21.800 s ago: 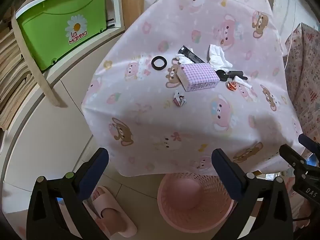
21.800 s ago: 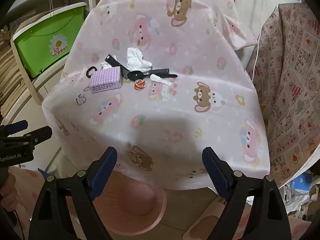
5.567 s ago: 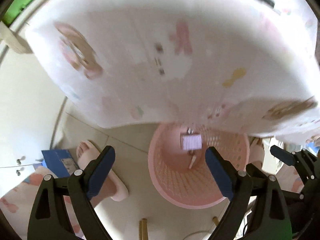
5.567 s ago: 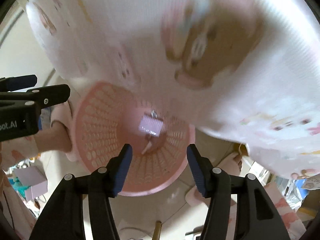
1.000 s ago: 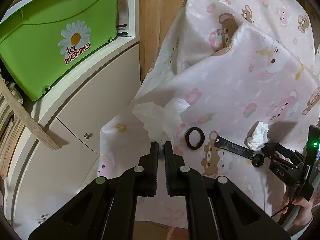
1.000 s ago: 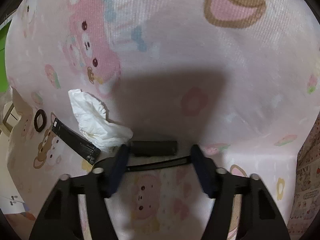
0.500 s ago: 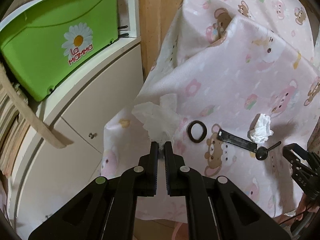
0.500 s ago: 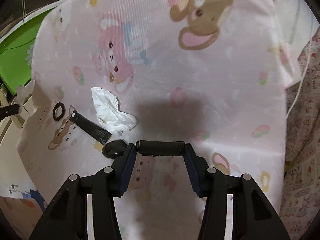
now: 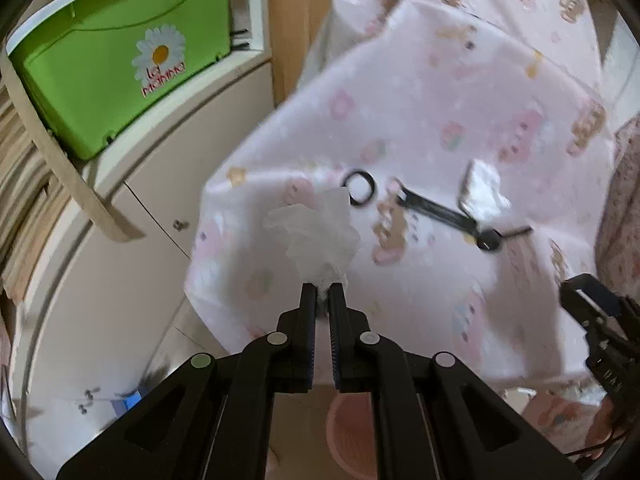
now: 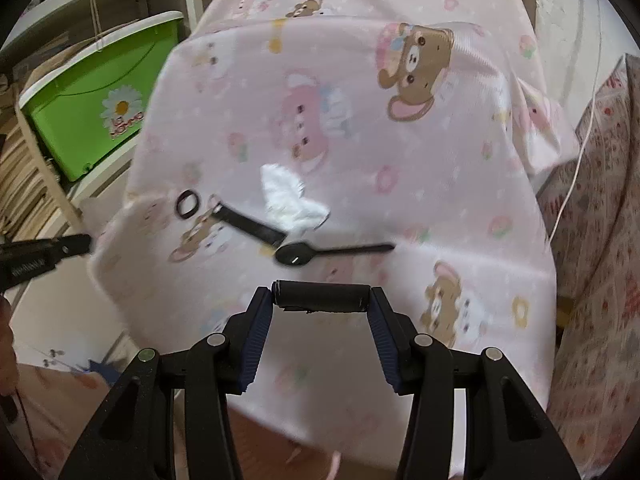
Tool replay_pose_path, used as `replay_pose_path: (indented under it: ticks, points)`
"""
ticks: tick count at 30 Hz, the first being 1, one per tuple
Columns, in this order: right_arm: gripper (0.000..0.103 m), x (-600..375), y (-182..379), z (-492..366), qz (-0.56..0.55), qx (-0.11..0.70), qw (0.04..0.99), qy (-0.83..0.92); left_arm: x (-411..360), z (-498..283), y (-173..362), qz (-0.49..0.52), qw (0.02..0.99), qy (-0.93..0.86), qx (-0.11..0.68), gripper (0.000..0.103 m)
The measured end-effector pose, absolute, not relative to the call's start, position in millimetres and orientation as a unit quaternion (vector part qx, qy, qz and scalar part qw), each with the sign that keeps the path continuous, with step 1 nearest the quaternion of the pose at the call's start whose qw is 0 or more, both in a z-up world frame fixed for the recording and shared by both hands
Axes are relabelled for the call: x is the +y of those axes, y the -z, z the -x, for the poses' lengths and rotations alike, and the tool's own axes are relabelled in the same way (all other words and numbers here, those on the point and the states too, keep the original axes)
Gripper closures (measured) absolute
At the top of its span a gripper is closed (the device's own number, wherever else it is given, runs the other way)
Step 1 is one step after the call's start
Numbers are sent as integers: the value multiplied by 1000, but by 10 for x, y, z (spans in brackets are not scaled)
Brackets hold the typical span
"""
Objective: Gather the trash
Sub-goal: 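Carry the tissue and black cylinder in both grippers over the pink wastebasket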
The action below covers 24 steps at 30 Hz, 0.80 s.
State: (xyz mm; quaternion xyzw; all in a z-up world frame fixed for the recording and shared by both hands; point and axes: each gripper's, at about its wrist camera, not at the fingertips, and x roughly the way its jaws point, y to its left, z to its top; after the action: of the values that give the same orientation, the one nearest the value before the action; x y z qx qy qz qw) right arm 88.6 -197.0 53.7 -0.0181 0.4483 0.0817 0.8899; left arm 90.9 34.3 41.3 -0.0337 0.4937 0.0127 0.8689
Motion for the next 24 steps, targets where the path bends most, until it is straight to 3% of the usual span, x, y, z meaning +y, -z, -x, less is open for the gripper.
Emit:
replay_pose_path:
  ticks: [10,24]
  points:
    - [52,-1783,-676,-176,-1,445,887,-120,168,-410,-272,48,855,18,516,97]
    - [52,-1655,-145,233,30,493,853,-167,-212,-249,385,31,801,69,594,97]
